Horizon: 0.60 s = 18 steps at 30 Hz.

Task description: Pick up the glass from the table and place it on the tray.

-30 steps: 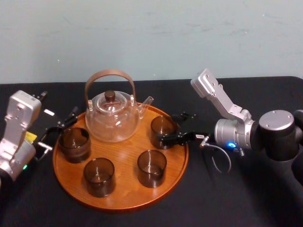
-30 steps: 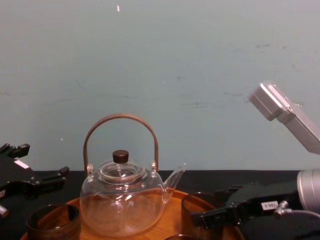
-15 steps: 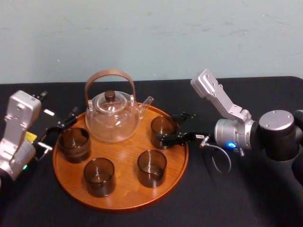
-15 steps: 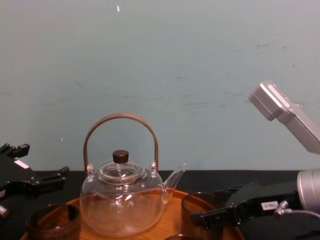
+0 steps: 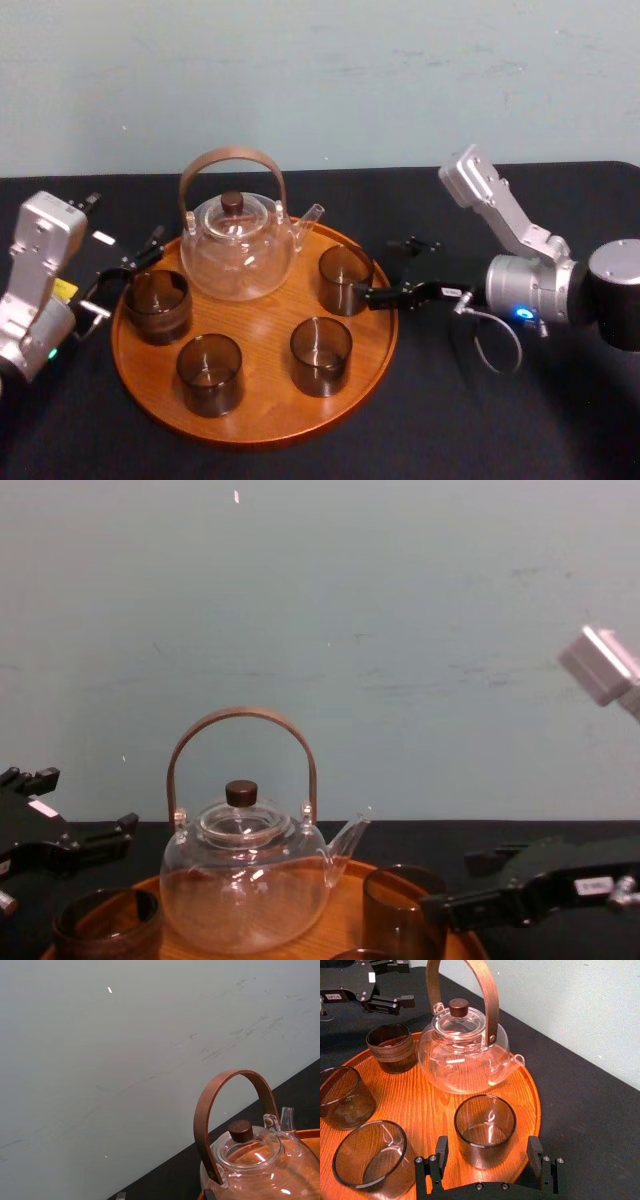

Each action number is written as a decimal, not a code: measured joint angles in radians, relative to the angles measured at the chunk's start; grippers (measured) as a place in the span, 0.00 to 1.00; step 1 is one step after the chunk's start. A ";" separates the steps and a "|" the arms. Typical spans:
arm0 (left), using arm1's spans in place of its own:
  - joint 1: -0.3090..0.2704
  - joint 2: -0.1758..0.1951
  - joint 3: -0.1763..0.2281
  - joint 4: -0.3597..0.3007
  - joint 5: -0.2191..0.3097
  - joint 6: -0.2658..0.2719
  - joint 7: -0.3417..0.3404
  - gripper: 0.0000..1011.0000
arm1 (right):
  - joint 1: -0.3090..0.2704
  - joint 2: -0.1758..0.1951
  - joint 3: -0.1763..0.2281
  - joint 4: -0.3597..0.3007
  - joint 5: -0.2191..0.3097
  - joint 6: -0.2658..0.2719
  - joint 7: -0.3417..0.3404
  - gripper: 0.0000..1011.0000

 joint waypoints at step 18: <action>0.000 0.000 0.000 0.000 0.000 0.000 0.000 0.99 | -0.120 0.115 0.095 -0.136 0.074 -0.005 -0.046 0.99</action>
